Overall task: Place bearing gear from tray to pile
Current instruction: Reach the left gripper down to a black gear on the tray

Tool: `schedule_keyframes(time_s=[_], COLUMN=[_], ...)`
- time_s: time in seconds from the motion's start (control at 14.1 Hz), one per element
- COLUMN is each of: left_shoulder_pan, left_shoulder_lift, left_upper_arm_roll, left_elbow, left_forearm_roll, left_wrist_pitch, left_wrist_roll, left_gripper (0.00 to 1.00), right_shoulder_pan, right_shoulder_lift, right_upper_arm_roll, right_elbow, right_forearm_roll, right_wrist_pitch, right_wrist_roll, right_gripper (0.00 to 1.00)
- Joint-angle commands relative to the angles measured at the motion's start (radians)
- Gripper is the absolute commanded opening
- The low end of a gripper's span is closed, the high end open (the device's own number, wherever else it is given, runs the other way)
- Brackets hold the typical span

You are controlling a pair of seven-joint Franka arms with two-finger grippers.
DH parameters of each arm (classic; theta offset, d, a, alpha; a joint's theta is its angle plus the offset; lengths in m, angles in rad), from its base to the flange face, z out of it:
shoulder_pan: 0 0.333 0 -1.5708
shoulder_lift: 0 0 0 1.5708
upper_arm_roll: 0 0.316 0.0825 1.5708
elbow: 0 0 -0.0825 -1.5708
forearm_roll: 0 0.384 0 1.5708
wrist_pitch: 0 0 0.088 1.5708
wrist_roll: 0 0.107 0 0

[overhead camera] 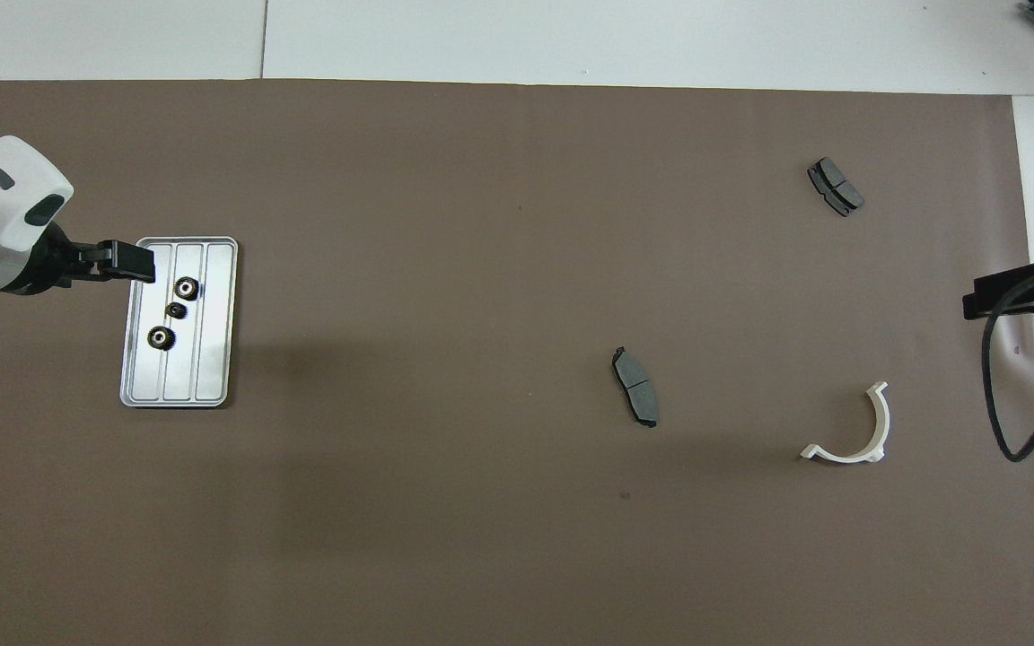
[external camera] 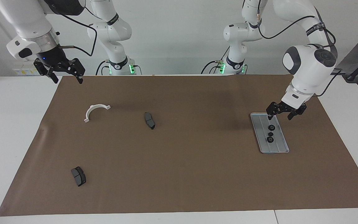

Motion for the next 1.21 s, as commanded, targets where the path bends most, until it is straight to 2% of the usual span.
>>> schedule_keyframes(time_s=[0.0, 0.21, 0.43, 0.64, 1.14], left_shoulder_pan=[0.012, 0.021, 0.030, 0.055, 0.062], left_shoulder_lift=[-0.011, 0.036, 0.063, 0.099, 0.133], left_upper_arm_roll=[-0.005, -0.004, -0.002, -0.002, -0.002], left_elbow=[-0.075, -0.079, -0.081, -0.081, -0.118], left_forearm_roll=[0.018, 0.018, 0.018, 0.021, 0.022], left_wrist_pitch=[0.078, 0.101, 0.111, 0.147, 0.215], left_wrist_roll=[0.024, 0.053, 0.081, 0.125, 0.168], left_gripper=[1.00, 1.00, 0.91, 0.88, 0.83], right_shoulder_pan=[-0.003, -0.002, -0.002, -0.002, -0.002], right_shoulder_lift=[-0.013, -0.013, -0.013, -0.013, -0.013], right_upper_arm_roll=[0.001, 0.001, 0.001, 0.001, 0.001], right_elbow=[-0.016, -0.016, -0.016, -0.016, -0.016], right_forearm_roll=[0.026, 0.026, 0.026, 0.026, 0.026], right_wrist_pitch=[0.006, 0.006, 0.006, 0.006, 0.006], right_wrist_roll=[0.012, 0.012, 0.012, 0.012, 0.012], right_gripper=[1.00, 1.00, 1.00, 1.00, 1.00])
